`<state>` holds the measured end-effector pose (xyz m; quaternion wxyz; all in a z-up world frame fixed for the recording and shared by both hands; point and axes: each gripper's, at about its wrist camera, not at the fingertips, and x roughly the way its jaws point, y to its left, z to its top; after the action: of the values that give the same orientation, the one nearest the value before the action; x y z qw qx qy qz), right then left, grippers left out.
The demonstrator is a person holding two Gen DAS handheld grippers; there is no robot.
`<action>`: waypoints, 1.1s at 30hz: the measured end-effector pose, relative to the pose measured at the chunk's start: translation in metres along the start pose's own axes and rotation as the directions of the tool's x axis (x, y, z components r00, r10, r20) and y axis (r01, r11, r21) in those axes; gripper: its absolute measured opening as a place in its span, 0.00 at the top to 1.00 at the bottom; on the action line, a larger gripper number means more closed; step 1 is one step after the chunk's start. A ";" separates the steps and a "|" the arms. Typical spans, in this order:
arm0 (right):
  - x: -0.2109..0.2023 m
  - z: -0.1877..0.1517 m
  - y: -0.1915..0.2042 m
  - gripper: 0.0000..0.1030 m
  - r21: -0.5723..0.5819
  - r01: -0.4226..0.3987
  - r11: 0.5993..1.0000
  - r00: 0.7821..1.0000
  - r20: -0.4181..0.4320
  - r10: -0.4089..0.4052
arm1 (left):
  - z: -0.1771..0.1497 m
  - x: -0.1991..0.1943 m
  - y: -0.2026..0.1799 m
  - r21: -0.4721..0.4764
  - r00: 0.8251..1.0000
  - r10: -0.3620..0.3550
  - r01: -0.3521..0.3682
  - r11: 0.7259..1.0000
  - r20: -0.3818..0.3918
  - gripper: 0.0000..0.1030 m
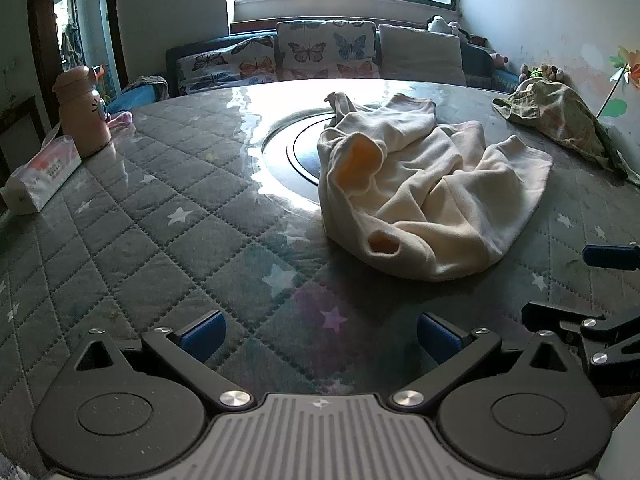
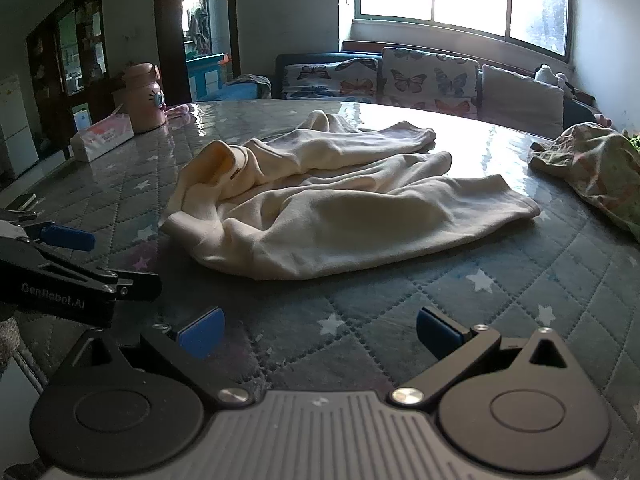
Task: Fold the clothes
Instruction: 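Move both grippers toward the crumpled cream sweatshirt on the table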
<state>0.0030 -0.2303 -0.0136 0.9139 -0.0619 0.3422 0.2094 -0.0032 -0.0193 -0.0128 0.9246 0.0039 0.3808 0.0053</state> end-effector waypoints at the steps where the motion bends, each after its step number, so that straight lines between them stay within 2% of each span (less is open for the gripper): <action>1: 0.000 0.000 0.000 0.00 0.000 -0.002 1.000 1.000 -0.001 0.002 | 0.001 0.000 0.000 0.000 1.000 0.001 -0.001 1.000 0.000 0.00; 21: 0.015 0.013 -0.001 0.00 -0.002 -0.029 1.000 0.999 -0.026 0.029 | 0.017 0.010 0.004 0.014 1.000 0.007 -0.007 1.000 -0.002 0.00; 33: 0.026 0.028 -0.007 0.00 0.000 -0.051 0.999 0.998 -0.033 0.051 | 0.052 0.009 0.011 0.045 0.999 0.019 -0.021 0.999 0.045 0.00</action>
<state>0.0408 -0.2205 -0.0095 0.9024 -0.0570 0.3587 0.2320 0.0399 -0.0085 0.0182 0.9325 0.0286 0.3599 0.0057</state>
